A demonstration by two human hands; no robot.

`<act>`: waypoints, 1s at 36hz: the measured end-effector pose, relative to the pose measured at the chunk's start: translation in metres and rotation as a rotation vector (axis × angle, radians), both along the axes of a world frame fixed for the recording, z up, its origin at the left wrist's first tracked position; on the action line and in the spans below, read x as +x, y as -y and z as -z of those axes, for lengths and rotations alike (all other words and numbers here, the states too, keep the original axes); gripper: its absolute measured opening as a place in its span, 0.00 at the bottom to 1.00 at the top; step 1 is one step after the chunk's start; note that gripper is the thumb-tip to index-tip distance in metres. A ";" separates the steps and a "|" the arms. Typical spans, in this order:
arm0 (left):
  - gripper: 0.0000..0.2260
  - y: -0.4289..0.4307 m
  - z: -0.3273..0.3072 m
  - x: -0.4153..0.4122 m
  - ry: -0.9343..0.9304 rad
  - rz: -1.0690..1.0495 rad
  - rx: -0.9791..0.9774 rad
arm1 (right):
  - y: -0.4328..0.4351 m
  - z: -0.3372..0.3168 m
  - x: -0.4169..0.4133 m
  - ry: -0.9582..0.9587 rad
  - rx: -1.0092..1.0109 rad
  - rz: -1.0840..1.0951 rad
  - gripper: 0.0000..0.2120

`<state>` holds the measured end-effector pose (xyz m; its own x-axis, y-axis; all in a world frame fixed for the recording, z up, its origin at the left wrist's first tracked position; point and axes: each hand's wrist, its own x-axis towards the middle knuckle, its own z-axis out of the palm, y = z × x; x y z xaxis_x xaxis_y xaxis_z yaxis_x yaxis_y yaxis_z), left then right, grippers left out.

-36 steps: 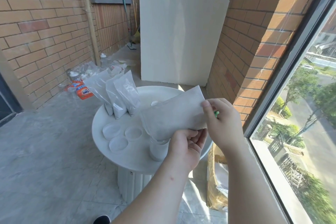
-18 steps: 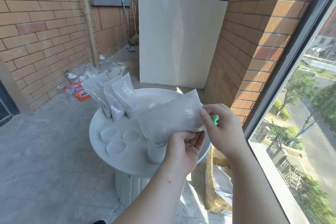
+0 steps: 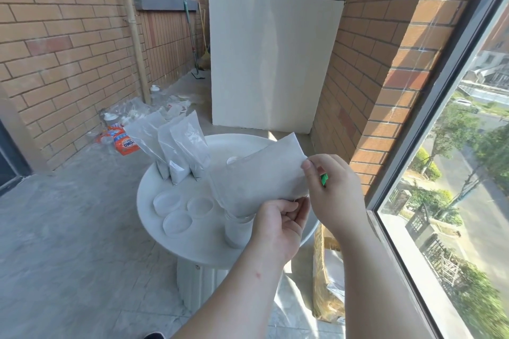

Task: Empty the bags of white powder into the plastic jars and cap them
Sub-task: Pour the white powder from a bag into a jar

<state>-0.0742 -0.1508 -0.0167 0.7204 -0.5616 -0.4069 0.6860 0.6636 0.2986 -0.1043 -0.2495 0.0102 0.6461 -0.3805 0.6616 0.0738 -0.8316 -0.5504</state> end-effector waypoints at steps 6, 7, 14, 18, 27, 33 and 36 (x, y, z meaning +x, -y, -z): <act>0.17 0.001 0.003 0.003 -0.014 0.011 -0.007 | -0.002 -0.002 0.001 0.044 -0.013 0.037 0.05; 0.18 0.001 0.002 0.003 -0.011 0.013 -0.009 | -0.003 -0.002 0.001 0.045 -0.016 0.040 0.05; 0.19 0.000 0.002 0.002 -0.019 0.006 0.002 | -0.005 -0.003 0.002 0.069 -0.019 0.045 0.05; 0.19 0.000 0.003 0.002 -0.024 0.003 0.004 | -0.006 -0.001 0.001 0.069 -0.038 0.055 0.05; 0.21 0.000 0.005 0.004 -0.028 -0.007 0.023 | -0.006 -0.002 0.002 0.085 -0.009 0.066 0.06; 0.21 0.000 0.006 0.003 -0.035 -0.006 0.037 | -0.006 -0.003 0.002 0.083 0.008 0.079 0.06; 0.21 0.000 0.005 0.003 -0.031 -0.005 0.045 | -0.006 -0.003 0.002 0.083 0.007 0.086 0.06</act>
